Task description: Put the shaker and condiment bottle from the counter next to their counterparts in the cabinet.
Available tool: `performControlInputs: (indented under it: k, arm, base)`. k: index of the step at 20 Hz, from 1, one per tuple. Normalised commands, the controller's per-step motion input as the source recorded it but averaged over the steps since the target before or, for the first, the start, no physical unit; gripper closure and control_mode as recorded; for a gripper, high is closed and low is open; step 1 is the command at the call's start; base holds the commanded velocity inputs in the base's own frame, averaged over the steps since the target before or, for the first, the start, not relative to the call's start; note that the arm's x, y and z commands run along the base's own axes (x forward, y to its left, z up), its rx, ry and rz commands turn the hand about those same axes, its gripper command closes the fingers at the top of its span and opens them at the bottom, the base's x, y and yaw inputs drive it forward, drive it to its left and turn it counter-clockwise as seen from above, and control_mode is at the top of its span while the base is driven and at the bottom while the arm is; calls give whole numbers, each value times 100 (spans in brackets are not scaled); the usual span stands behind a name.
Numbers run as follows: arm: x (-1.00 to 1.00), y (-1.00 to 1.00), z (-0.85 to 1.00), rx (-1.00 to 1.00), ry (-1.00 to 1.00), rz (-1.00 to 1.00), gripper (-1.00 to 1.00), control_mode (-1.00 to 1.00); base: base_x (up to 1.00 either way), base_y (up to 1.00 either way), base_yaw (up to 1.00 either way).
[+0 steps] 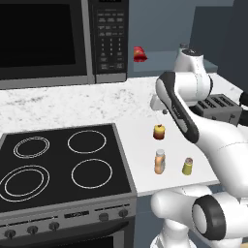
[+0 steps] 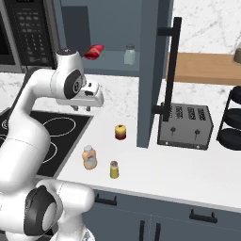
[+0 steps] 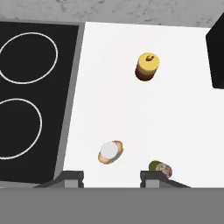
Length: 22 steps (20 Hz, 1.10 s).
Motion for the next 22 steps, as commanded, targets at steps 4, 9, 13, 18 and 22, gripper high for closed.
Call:
performControlInputs:
  k: [4,9,13,18,22]
  arm:
    - [0,0,-12,0,0,0,-100,-100]
    - [0,0,-25,0,0,0,-100,-100]
    - [-8,0,-8,0,-1,0,-100,-100]
    - [-47,0,0,2,-19,0,-100,-100]
    - [-66,2,-8,0,-39,0,-100,-100]
  base:
    - [0,0,0]
    - [0,0,0]
    - [0,0,0]
    - [0,0,0]
    - [0,0,0]
